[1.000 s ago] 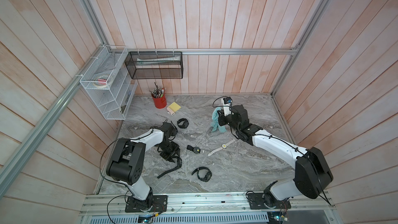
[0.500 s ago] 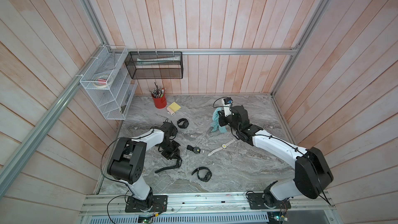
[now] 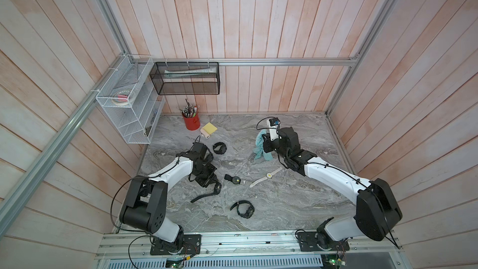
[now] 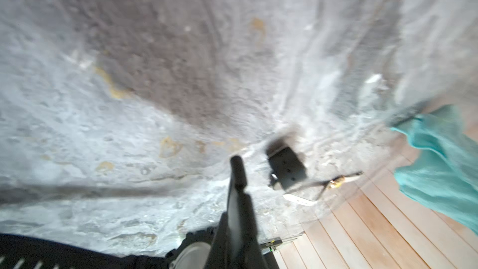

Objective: Wipe the watch dial
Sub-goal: Pick up the watch at the center of the board, then wipe the dirt from the watch dial.

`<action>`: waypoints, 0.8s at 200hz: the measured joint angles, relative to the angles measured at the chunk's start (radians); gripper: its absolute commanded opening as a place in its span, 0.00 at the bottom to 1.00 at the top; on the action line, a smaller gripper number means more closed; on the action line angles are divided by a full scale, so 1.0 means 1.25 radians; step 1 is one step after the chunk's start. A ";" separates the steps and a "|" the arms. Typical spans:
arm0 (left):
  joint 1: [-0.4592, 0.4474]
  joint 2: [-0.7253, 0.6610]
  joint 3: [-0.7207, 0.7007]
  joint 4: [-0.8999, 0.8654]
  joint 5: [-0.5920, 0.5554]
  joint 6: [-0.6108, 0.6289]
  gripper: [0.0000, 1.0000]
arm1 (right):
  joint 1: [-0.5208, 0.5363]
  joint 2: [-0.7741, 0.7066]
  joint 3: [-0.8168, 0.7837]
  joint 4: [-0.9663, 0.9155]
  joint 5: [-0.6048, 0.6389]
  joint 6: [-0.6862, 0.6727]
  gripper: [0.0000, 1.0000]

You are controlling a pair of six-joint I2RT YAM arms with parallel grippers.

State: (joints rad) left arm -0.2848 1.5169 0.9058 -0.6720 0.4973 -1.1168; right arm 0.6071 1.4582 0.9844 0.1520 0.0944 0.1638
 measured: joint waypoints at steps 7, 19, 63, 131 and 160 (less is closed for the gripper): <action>0.000 -0.015 0.000 0.021 0.007 -0.003 0.00 | 0.007 0.000 0.002 -0.006 0.001 0.000 0.00; 0.000 -0.036 0.002 0.055 0.022 -0.005 0.00 | 0.021 0.000 0.009 -0.017 0.002 0.000 0.00; 0.011 -0.048 0.068 0.153 0.070 -0.005 0.00 | 0.079 0.000 0.042 -0.044 -0.003 -0.012 0.00; 0.030 -0.130 0.131 0.340 0.120 -0.022 0.00 | 0.195 0.000 0.045 -0.043 -0.007 -0.027 0.00; 0.041 -0.145 0.131 0.392 0.127 -0.037 0.00 | 0.214 0.000 0.058 -0.043 -0.008 -0.027 0.00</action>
State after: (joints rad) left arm -0.2337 1.3357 1.0695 -0.1814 0.6563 -1.1629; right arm 0.8745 1.4586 1.0565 0.0978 0.0841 0.1299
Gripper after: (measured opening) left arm 0.082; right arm 0.092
